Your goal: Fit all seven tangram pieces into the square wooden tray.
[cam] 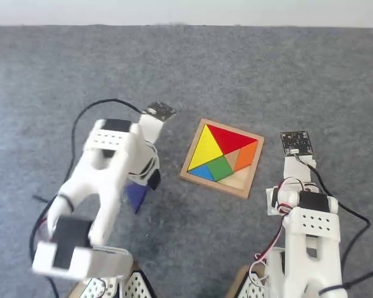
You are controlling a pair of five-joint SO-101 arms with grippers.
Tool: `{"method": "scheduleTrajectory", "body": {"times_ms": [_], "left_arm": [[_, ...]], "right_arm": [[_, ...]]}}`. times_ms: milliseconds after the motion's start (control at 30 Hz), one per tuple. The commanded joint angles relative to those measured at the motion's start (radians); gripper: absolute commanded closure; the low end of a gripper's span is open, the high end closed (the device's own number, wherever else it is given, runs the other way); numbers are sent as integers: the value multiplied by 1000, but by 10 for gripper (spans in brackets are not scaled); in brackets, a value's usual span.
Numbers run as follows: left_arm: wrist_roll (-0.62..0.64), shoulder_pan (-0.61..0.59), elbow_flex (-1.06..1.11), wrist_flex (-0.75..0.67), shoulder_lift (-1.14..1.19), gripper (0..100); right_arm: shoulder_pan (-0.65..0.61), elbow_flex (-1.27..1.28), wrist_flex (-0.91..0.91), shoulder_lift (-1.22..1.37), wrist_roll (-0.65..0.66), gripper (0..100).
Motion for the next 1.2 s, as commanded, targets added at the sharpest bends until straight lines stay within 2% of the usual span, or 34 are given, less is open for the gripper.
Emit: {"method": "scheduleTrajectory", "body": {"times_ms": [0, 200, 467, 733, 1167], "left_arm": [[-51, -51, -39, 57, -153, 769], [-124, -158, 45, -14, -118, 769], [-126, -158, 93, -170, 146, 769], [-120, -118, 96, -173, 198, 818], [-84, -8, 88, -166, 180, 972]], "right_arm": [[-5, -5, 1, 7, 3, 905], [-5, -5, 1, 5, 3, 905], [-5, -5, 1, 5, 3, 905], [-5, -5, 1, 5, 3, 905], [-5, -5, 1, 5, 3, 905]]}}
